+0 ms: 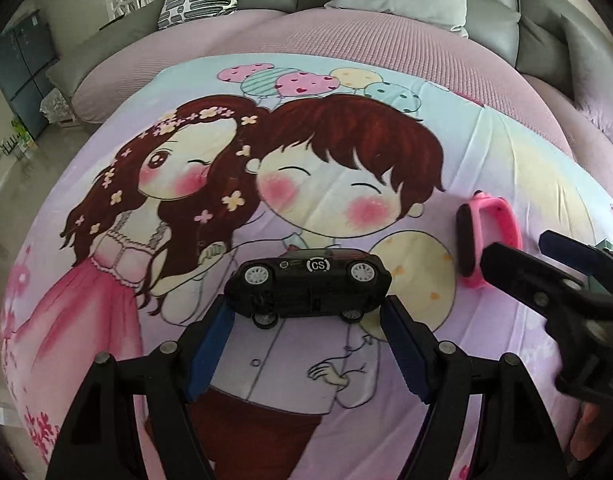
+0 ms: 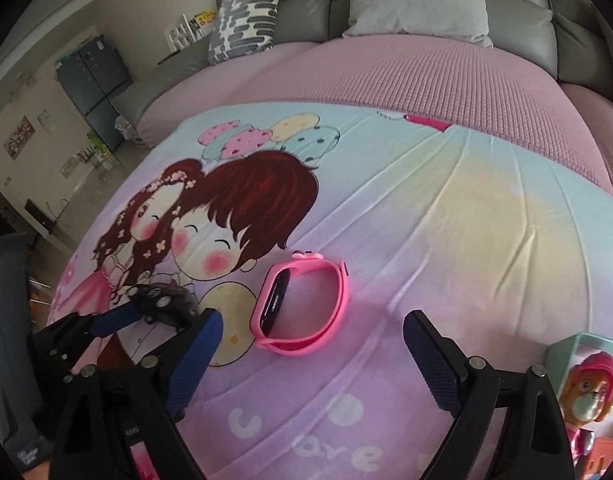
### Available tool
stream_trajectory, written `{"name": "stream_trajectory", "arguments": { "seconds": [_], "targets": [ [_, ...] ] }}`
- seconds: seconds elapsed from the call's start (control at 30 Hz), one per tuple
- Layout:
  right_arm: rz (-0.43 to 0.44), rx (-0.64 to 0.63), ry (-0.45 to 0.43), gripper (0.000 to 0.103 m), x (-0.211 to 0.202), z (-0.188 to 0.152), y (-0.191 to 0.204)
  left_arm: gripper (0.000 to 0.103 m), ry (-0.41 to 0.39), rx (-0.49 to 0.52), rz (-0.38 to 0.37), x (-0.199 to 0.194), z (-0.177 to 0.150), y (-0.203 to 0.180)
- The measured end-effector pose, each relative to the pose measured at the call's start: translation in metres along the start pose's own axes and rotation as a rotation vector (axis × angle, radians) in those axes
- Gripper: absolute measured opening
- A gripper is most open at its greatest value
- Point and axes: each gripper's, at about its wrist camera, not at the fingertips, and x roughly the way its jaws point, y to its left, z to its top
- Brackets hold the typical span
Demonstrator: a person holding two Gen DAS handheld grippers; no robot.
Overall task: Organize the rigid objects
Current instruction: 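Grasp the pink watch band with the right tool while the left tool holds the car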
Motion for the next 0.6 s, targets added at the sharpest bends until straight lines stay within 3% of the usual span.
{"name": "stream_trajectory", "arguments": {
  "seconds": [0.4,0.6],
  "targets": [
    [-0.080,-0.008,0.018,0.078,0.015,0.006,0.012,0.076,-0.005,-0.020,-0.019,0.000,0.000,0.006],
    [-0.079,-0.014,0.021,0.059,0.015,0.004,0.014,0.076,-0.005,-0.022,-0.020,0.000,0.000,0.005]
  ]
}}
